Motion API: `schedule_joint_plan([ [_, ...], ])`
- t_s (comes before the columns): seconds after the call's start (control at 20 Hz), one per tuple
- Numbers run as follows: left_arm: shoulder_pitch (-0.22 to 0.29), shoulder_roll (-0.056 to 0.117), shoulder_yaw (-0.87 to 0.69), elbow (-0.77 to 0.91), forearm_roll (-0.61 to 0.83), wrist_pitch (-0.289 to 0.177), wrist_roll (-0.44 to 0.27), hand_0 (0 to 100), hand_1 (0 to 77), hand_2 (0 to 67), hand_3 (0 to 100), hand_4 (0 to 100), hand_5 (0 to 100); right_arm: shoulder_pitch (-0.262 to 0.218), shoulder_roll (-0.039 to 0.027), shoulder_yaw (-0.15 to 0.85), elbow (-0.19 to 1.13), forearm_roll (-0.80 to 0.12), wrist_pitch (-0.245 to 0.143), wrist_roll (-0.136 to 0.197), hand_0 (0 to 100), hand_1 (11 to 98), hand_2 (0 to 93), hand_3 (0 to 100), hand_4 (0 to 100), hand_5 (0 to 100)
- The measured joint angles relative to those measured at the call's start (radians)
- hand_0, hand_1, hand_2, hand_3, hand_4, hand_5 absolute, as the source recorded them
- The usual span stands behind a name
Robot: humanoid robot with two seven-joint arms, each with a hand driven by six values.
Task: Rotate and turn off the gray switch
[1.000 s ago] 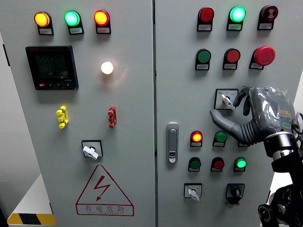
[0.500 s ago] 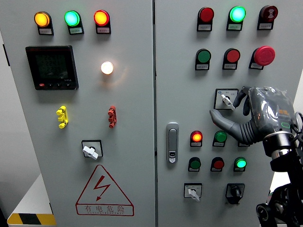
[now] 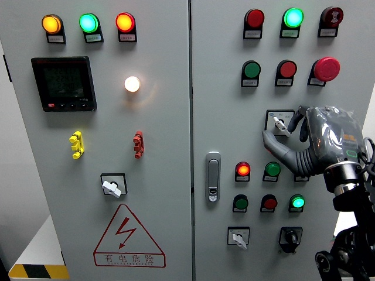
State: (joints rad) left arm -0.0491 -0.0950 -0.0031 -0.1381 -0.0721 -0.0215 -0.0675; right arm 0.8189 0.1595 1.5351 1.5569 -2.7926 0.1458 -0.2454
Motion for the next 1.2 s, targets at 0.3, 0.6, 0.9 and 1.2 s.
schedule_joint_plan([
  [0.3, 0.000, 0.001, 0.000, 0.000, 0.000, 0.000, 0.000, 0, 0.0, 13.2, 18, 10, 12, 0.000, 0.0001, -0.009, 0.000, -0.008, 0.000, -0.009, 45, 28.9, 66.4, 86, 100, 94],
  [0.6, 0.000, 0.000, 0.000, 0.000, -0.001, 0.000, 0.000, 0, 0.0, 13.2, 18, 10, 12, 0.001, 0.0014, -0.010, 0.000, -0.009, 0.000, -0.016, 52, 29.1, 66.5, 86, 100, 94],
  [0.9, 0.000, 0.000, 0.000, 0.000, 0.000, 0.000, 0.000, 0, 0.0, 13.2, 18, 10, 12, 0.002, 0.0005, -0.013, 0.000, -0.010, 0.000, -0.027, 57, 29.3, 67.6, 86, 100, 94],
  [1.2, 0.000, 0.000, 0.000, 0.000, 0.000, 0.000, 0.000, 0, 0.0, 13.2, 18, 10, 12, 0.002, 0.0015, -0.018, 0.000, -0.010, 0.000, -0.033, 60, 29.8, 68.4, 86, 100, 94],
])
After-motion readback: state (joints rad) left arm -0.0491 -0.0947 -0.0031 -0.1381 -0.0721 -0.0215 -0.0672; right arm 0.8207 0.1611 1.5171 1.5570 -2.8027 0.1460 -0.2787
